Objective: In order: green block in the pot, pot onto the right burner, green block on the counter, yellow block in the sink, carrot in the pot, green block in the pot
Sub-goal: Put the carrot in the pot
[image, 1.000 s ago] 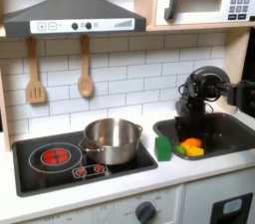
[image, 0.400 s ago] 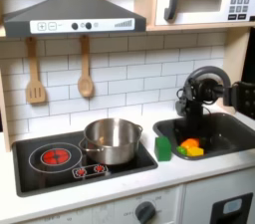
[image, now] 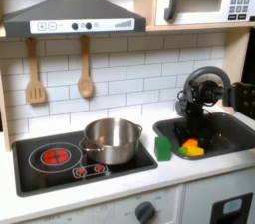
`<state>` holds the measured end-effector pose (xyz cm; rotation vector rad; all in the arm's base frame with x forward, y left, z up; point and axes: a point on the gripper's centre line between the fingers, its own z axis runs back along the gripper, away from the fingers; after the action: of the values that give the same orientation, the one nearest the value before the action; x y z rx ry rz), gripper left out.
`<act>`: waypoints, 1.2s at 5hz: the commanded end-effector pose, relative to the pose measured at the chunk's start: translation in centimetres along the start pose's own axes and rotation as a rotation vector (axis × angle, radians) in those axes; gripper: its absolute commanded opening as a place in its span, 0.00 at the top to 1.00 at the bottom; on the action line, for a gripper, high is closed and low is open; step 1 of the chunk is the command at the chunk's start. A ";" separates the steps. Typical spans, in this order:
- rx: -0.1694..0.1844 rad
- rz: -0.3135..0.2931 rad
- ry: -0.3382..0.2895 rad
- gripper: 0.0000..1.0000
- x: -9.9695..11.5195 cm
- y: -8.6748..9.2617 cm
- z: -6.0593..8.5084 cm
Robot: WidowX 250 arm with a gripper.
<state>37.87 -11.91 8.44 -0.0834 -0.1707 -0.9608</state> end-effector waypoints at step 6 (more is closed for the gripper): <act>0.040 0.105 -0.046 1.00 -0.9 0.8 5.3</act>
<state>37.51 -9.92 13.89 -0.0735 -0.2372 -0.8537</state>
